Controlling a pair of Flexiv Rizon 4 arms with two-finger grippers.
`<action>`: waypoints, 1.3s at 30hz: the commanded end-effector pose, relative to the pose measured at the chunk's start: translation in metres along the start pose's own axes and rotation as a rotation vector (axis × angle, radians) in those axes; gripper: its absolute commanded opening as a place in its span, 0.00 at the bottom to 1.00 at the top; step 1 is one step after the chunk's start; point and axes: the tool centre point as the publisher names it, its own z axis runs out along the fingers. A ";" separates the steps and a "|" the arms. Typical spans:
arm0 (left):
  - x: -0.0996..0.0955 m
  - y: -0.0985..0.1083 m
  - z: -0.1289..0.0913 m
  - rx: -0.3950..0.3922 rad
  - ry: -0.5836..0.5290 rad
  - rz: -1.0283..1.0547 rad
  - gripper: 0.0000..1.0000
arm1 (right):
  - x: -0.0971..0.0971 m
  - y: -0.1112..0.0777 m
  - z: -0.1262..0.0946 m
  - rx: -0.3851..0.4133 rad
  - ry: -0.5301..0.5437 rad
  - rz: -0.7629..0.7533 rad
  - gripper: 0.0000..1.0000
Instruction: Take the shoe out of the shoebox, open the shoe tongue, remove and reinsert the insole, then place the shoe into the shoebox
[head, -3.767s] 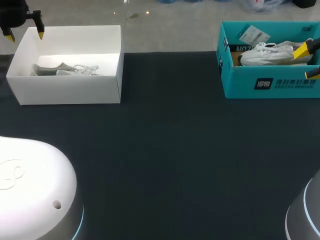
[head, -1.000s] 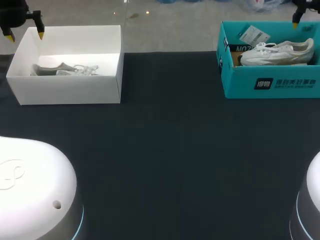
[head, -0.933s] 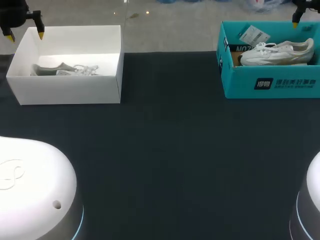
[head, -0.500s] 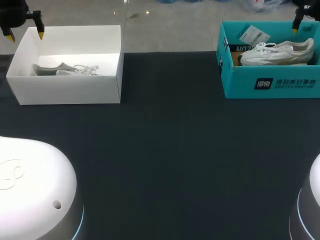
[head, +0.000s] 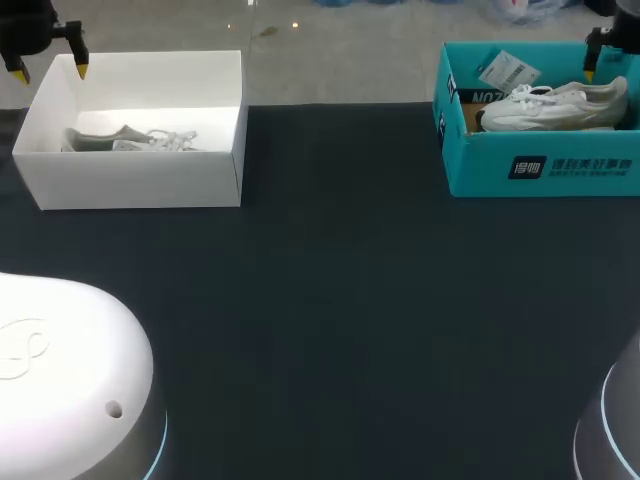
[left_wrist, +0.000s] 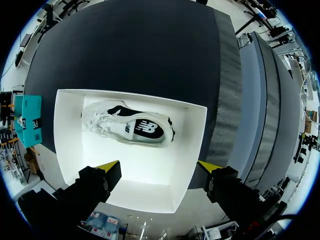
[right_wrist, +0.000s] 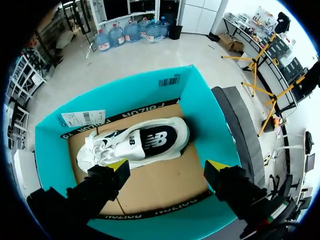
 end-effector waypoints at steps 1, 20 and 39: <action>0.000 -0.001 0.000 -0.002 0.002 0.000 1.00 | -0.014 0.021 0.025 0.059 0.020 -0.041 1.00; 0.000 -0.001 0.000 -0.002 0.002 0.000 1.00 | -0.022 0.026 0.023 0.050 -0.005 -0.062 1.00; 0.000 -0.001 0.000 -0.002 0.002 0.000 1.00 | -0.021 0.035 0.066 0.124 -0.082 -0.126 0.73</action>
